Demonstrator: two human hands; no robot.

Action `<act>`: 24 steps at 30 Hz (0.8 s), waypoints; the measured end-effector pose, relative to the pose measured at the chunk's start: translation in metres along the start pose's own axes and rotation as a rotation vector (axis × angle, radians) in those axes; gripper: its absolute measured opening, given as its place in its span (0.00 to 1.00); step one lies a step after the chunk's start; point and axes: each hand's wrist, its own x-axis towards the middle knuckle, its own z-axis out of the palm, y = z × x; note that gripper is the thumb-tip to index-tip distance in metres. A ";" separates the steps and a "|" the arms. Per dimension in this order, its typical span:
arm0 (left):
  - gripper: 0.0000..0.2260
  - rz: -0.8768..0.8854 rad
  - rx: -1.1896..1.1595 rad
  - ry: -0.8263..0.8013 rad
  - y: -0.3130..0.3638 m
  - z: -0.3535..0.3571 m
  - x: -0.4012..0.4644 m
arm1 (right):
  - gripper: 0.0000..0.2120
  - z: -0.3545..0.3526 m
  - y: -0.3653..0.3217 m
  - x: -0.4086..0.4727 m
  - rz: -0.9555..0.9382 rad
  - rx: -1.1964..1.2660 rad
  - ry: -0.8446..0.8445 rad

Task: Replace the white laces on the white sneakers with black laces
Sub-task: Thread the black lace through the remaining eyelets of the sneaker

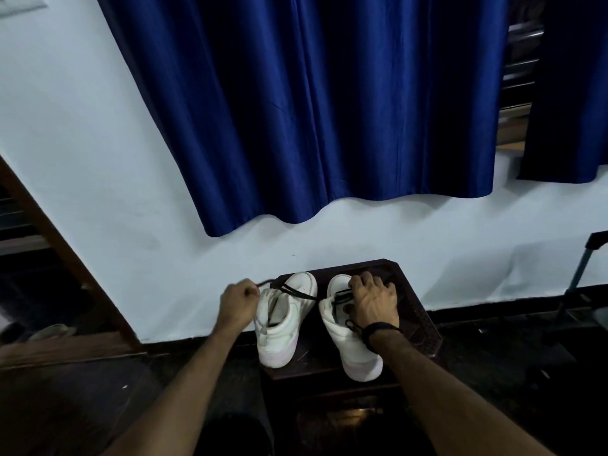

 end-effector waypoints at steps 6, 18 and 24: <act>0.10 -0.262 -0.227 0.013 0.007 0.037 -0.015 | 0.19 -0.003 0.001 0.002 0.018 0.000 -0.065; 0.14 -0.400 0.013 0.269 0.001 0.003 -0.010 | 0.24 -0.005 0.003 -0.002 0.029 0.041 -0.036; 0.18 0.259 0.150 -0.021 0.041 0.035 -0.008 | 0.24 -0.003 0.003 -0.002 0.023 0.058 0.000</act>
